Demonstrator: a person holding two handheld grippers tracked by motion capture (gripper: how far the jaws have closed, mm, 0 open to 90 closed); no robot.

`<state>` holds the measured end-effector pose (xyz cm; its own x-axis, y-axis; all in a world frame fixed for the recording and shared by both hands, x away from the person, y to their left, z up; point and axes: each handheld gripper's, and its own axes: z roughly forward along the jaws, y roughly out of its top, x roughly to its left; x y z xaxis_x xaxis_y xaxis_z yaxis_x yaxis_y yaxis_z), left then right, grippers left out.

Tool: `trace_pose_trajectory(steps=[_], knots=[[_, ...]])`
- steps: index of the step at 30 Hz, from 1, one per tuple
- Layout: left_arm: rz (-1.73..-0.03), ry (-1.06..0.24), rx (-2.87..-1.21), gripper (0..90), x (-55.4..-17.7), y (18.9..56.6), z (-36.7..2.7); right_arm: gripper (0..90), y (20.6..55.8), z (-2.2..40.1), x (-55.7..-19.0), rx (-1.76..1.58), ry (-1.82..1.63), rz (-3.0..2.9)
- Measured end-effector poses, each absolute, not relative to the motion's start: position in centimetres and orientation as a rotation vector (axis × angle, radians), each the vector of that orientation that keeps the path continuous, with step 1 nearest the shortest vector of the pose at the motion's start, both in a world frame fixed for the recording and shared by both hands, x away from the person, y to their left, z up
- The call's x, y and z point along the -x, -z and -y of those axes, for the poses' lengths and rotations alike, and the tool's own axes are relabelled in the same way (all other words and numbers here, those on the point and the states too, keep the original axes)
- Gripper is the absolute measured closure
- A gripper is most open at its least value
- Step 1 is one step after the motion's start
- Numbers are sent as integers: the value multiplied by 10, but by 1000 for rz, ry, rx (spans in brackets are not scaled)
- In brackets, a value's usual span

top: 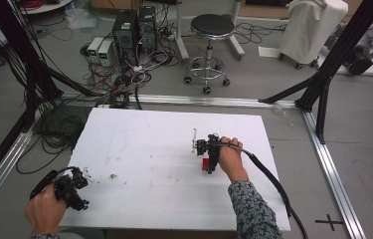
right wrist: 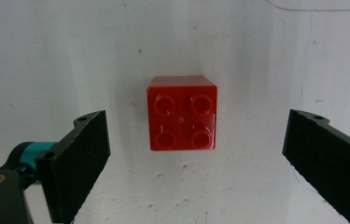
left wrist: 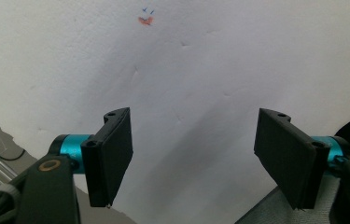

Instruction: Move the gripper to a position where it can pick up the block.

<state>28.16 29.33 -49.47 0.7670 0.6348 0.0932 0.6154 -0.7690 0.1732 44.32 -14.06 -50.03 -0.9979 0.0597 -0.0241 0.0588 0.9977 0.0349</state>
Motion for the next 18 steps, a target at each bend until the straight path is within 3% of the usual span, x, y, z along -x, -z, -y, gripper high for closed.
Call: trace_pose_trajectory(steps=[18], knots=[[-1001, -217, -2828, 281, -281, 495, -293, 66, 521, 135, -443, -85, -3, -3153]])
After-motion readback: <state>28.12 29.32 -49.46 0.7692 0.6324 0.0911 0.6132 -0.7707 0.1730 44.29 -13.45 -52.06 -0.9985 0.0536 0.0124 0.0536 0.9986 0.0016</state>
